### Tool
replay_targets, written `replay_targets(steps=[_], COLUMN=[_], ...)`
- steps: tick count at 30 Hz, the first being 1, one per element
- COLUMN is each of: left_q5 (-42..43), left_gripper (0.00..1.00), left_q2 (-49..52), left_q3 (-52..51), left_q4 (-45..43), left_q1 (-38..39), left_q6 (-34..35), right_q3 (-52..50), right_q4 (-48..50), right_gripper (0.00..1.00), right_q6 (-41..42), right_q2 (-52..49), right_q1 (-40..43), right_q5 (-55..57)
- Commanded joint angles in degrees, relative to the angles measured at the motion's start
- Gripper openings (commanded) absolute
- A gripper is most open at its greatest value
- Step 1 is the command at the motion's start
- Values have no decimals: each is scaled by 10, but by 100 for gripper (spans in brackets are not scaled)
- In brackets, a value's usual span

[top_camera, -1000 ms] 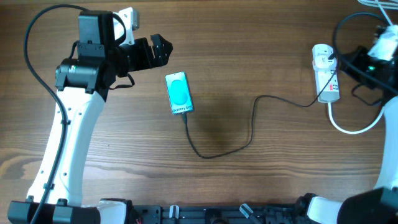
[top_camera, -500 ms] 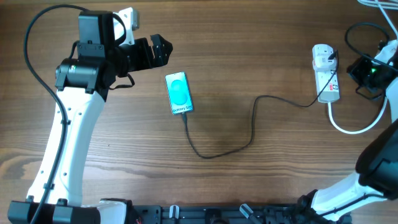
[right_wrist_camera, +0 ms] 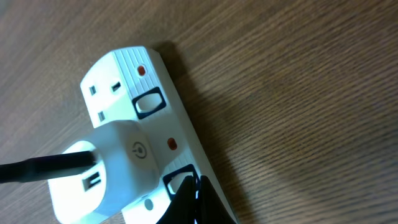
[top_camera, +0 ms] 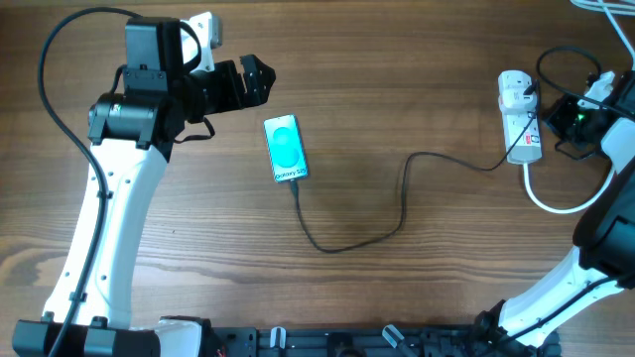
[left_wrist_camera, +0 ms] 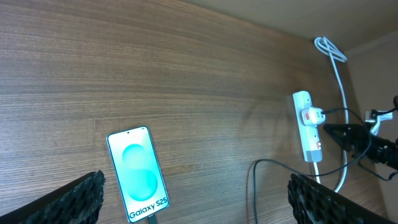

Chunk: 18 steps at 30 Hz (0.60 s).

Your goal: Plug charger to phone and switch on socket

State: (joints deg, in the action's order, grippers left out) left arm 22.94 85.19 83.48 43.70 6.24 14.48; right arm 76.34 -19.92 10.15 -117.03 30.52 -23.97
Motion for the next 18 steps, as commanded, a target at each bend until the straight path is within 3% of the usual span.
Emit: replay_targets(steps=[1, 18], left_q5=[-5, -5], left_gripper=[100, 100], left_q2=[1, 1], left_q3=[5, 5], left_q4=[-1, -1], left_q1=[-5, -5], left_q6=[1, 1], right_q3=[2, 2], right_q4=[5, 11], right_gripper=[4, 4], right_q6=[-20, -72], right_q2=[-22, -27], right_q1=[-4, -22], right_q5=[-13, -14])
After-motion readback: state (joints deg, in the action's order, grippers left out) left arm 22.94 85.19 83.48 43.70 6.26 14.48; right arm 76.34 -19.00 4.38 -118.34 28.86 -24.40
